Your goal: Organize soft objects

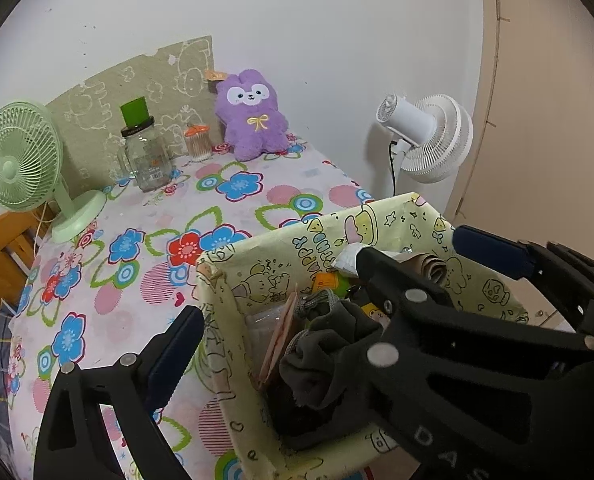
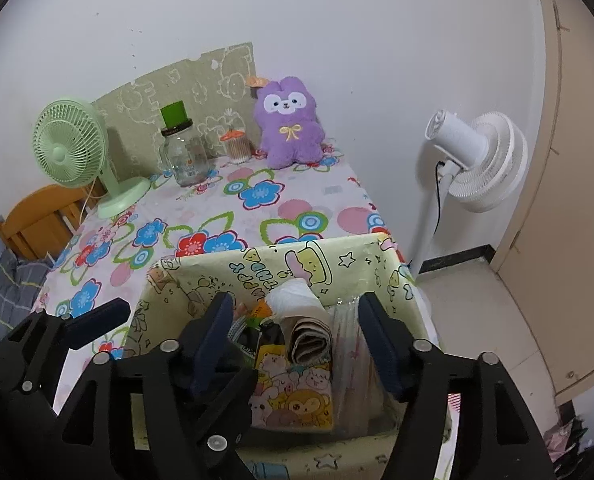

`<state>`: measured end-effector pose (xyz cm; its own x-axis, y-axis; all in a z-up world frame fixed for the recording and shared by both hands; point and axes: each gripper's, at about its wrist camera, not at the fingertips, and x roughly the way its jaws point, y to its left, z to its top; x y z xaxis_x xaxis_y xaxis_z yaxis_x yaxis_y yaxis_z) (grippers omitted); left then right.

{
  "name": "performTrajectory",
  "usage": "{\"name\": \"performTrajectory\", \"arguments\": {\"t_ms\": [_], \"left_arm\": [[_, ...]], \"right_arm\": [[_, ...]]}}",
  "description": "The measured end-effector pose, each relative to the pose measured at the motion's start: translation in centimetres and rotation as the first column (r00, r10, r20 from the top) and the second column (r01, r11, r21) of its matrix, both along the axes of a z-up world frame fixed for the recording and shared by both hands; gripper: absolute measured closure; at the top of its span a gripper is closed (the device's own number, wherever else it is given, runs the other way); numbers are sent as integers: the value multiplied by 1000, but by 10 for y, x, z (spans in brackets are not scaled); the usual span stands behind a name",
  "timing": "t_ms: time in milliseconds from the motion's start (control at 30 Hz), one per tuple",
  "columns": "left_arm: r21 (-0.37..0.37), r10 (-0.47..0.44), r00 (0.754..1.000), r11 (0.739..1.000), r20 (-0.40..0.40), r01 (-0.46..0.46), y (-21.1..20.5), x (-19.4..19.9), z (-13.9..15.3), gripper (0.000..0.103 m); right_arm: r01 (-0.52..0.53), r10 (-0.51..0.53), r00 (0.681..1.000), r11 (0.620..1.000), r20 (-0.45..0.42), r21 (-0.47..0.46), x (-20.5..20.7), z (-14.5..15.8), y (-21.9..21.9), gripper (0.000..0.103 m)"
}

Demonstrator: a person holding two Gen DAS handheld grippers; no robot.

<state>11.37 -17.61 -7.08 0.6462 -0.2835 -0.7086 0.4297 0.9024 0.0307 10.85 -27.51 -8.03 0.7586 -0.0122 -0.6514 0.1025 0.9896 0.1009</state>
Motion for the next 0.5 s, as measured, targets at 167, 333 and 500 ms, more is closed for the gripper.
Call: {"name": "performTrajectory", "arguments": {"t_ms": [167,333,500], "left_arm": [[-12,20,1000,1000,12,-20,9,-7,7,1],[-19,33,999,999,42,-32,20,-18,16,0],[-28,55,996,998,68,-53,36,-27,25,0]], "right_arm": [[4,-4,1000,1000,14,0,-11,8,6,27],[7,-6,999,1000,39,-6,-22,17,15,23],[2,-1,997,1000,72,-15,-34,28,30,18]]}}
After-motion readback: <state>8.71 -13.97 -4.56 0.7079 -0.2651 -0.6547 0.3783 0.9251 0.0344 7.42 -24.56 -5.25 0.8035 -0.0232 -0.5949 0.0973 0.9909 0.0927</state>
